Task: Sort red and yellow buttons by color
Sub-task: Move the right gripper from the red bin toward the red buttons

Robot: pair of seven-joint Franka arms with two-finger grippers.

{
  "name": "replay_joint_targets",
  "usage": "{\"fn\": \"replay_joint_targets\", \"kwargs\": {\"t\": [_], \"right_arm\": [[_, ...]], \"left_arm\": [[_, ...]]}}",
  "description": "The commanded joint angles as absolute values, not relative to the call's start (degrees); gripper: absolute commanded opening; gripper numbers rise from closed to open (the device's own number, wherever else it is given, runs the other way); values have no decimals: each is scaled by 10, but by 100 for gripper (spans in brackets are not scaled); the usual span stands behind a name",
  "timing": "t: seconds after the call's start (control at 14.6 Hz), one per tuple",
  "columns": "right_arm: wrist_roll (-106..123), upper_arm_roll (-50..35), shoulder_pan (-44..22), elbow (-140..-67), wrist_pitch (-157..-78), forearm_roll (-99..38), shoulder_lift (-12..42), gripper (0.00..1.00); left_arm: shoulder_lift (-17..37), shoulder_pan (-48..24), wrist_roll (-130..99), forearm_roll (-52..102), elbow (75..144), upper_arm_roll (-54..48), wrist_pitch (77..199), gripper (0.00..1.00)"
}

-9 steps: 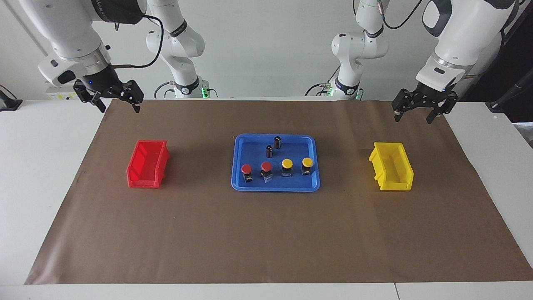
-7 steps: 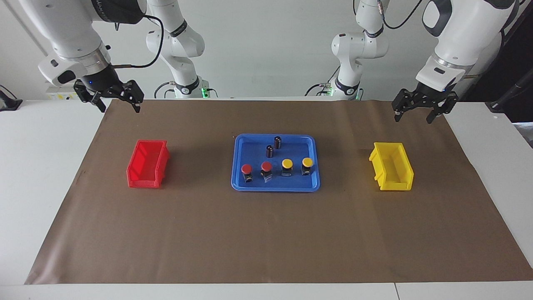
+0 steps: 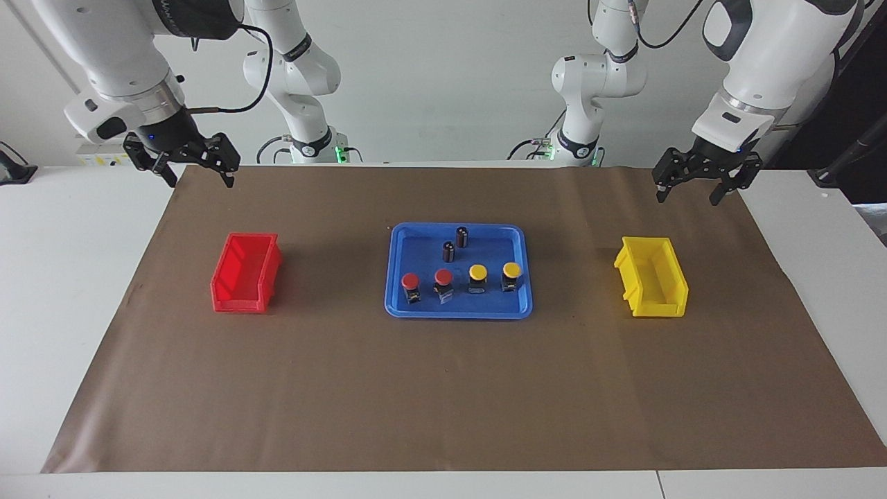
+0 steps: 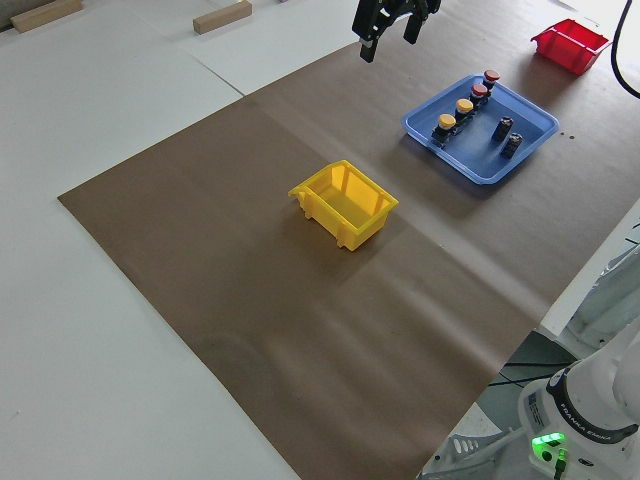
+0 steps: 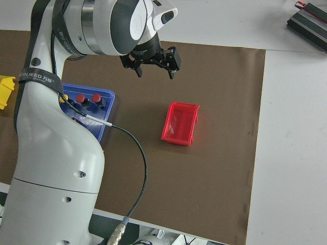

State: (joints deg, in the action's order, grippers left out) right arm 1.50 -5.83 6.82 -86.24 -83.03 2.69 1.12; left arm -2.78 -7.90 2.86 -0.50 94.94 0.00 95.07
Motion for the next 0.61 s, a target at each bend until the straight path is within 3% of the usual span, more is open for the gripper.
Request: {"fn": "replay_joint_targets", "kwargs": {"t": [0.0, 0.14, 0.34, 0.55], "right_arm": [[7, -78, 72, -863, -831, 23, 6, 100], [3, -91, 70, -851, -832, 22, 11, 100], [-93, -155, 48, -832, -859, 24, 60, 100], [-215, -158, -54, -823, -952, 35, 137, 100]], "left_arm": [[-44, -73, 38, 2, 967, -1, 951, 100], [-44, -73, 38, 2, 967, -1, 951, 100], [-44, -73, 38, 2, 967, -1, 951, 100], [-44, -73, 38, 3, 967, -1, 951, 100]]}}
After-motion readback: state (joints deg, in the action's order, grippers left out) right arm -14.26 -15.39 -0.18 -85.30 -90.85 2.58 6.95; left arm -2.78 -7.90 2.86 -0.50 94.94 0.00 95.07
